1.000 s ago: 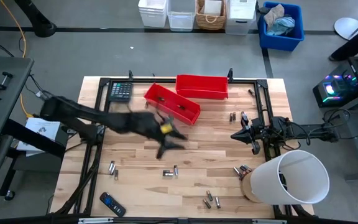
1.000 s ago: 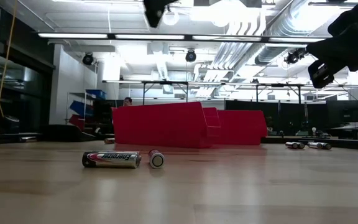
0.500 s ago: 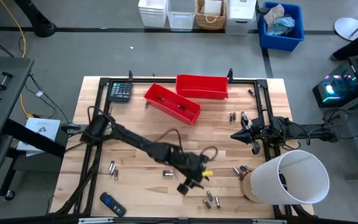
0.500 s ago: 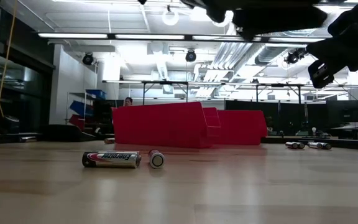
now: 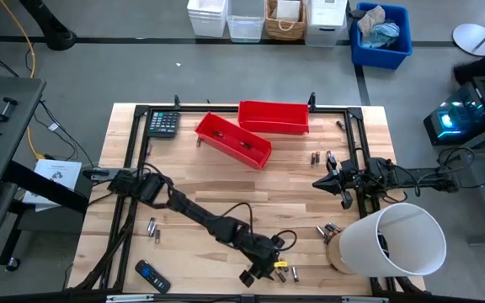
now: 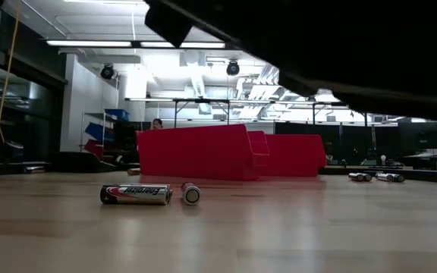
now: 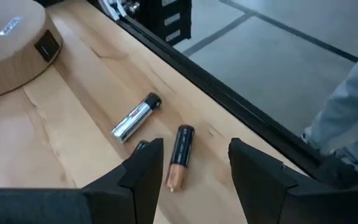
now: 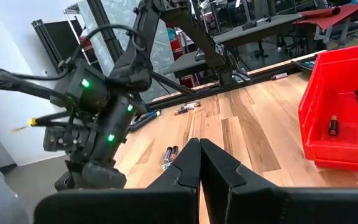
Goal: Sort batteries
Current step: Put the black battery into the bottom red bin
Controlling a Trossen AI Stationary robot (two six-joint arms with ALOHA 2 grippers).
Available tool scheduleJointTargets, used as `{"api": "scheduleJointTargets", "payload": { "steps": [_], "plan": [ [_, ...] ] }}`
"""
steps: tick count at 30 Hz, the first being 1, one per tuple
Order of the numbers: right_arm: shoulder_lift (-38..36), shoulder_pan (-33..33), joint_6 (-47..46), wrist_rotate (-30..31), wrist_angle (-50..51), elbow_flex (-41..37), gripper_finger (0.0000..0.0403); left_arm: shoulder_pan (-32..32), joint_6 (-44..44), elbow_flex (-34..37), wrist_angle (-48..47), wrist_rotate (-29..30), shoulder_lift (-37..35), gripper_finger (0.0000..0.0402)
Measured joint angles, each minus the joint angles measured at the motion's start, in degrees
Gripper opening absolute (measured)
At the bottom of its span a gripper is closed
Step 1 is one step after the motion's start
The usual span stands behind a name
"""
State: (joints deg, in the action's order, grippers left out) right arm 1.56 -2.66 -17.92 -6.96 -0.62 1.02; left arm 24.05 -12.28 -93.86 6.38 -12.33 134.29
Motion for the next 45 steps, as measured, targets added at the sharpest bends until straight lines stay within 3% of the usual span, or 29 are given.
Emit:
{"api": "scheduleJointTargets", "payload": {
  "steps": [19,22,26,30,33,37,45],
  "plan": [
    [-0.02,-0.01,0.01,-0.02,0.02,0.0,0.0,-1.01,-1.45,-0.04,3.9,0.14,5.61,0.0164],
    [0.11,0.0,0.01,-0.04,0.02,0.0,0.0,-1.02,-0.15,-0.02,5.38,-1.38,5.78,0.0127],
    [0.28,0.0,0.0,-0.04,0.02,0.0,0.0,-1.07,2.59,0.04,8.13,-2.25,5.97,0.0032],
    [0.28,-0.01,-0.01,-0.04,0.0,0.02,0.0,-2.48,9.95,0.04,5.31,-3.15,4.91,0.0028],
    [0.29,0.01,0.0,-0.04,0.0,0.0,0.0,-5.39,12.18,0.29,-2.82,-7.98,0.61,0.0013],
    [0.35,0.01,0.01,0.0,0.1,0.0,0.0,-9.63,6.72,3.93,-11.61,-13.74,-10.29,0.0001],
    [0.44,-0.01,0.01,0.4,0.08,0.0,0.0,-19.63,2.42,22.09,-13.1,-3.15,-38.23,0.0001]
  ]
}}
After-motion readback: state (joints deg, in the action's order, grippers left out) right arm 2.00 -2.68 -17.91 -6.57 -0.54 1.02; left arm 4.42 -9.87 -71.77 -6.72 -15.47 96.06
